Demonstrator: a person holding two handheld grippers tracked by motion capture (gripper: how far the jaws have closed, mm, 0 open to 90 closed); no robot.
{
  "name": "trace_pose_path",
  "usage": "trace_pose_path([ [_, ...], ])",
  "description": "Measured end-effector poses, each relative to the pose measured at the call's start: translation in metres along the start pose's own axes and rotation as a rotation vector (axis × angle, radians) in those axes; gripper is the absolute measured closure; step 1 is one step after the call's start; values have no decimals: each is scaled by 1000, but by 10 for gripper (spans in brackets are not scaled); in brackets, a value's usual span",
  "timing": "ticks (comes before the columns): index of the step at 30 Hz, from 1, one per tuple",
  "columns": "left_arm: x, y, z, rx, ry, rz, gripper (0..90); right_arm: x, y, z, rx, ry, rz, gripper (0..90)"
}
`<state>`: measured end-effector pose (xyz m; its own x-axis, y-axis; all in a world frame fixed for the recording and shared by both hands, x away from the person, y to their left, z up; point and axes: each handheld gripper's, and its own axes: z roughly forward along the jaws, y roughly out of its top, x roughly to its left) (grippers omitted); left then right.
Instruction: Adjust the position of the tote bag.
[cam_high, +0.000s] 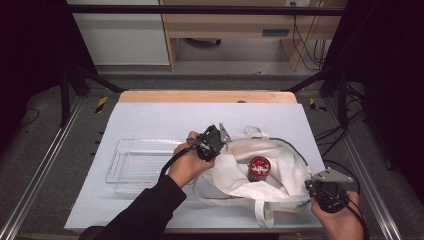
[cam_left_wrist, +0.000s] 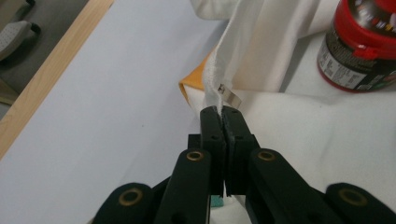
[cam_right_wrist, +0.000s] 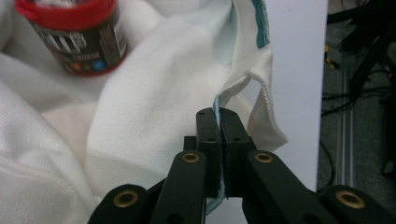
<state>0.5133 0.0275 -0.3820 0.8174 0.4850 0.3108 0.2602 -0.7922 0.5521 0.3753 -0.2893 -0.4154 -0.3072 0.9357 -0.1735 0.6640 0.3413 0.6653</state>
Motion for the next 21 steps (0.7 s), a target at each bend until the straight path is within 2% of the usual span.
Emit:
trace_pose_path([
  [3,0,0,7,35,-9,12,887,-2,-8,12,37,11,4,888],
  [5,0,0,10,40,-13,8,887,-5,-9,16,49,25,10,888],
  [13,2,-3,14,74,-31,5,887,-8,-13,20,49,47,23,887],
  [21,0,-8,15,67,-39,6,887,-7,-13,18,40,50,15,886],
])
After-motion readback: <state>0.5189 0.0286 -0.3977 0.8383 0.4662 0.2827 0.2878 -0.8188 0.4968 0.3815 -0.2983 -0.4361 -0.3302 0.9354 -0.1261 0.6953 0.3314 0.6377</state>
